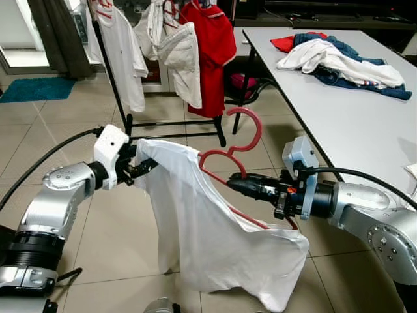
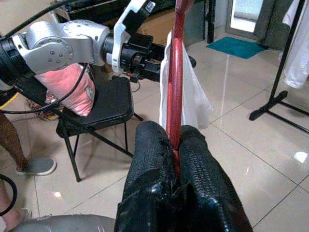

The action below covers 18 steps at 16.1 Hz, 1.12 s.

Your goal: Hang hanger

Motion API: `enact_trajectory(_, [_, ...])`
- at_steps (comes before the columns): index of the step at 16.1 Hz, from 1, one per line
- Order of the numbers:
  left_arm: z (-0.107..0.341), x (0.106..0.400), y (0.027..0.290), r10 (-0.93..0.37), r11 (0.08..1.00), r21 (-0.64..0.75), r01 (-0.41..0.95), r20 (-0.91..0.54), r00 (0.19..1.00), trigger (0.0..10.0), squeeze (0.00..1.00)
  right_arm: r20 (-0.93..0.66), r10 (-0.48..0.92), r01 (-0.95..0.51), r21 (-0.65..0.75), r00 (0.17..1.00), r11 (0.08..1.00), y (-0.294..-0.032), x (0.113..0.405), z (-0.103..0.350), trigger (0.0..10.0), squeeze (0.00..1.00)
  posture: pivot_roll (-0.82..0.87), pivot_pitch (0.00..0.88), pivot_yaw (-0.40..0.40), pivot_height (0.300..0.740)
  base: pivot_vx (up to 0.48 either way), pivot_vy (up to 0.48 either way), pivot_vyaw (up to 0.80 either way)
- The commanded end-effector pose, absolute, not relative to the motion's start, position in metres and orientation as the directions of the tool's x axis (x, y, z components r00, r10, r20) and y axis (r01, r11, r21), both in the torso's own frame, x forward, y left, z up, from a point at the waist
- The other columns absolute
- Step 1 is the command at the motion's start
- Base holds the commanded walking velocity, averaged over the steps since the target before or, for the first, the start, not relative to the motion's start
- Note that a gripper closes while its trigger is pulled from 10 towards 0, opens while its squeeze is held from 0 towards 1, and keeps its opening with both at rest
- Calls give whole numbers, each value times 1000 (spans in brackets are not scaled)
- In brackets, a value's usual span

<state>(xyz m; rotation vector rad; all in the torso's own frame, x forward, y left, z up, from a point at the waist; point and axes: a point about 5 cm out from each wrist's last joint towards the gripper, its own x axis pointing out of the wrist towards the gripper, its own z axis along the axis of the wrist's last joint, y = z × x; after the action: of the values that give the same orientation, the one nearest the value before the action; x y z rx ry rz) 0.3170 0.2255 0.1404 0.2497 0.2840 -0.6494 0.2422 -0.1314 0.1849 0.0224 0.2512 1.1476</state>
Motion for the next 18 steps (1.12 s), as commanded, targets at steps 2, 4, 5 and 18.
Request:
enact_trajectory(2, [142,318,223,-564,754,164,636,-334,755,0,0,-159,912,-907,134,377,399,-133,239,192,10000,0,-44,0,-16,740,0,0,0])
enact_trajectory(4, [142,318,224,-560,757,166,631,-333,759,0,0,-168,908,-904,134,383,406,-133,240,190,10000,0,-41,0,-20,740,0,0,0])
enact_trajectory(5, [142,318,226,-546,767,171,619,-332,769,0,0,-174,905,-902,133,388,412,-133,241,190,10000,0,-40,0,-21,740,0,0,0])
enact_trajectory(18, [137,331,270,-182,983,-37,179,-245,952,0,0,-164,885,-878,138,435,458,-138,246,189,10000,0,-40,0,-14,740,0,0,0])
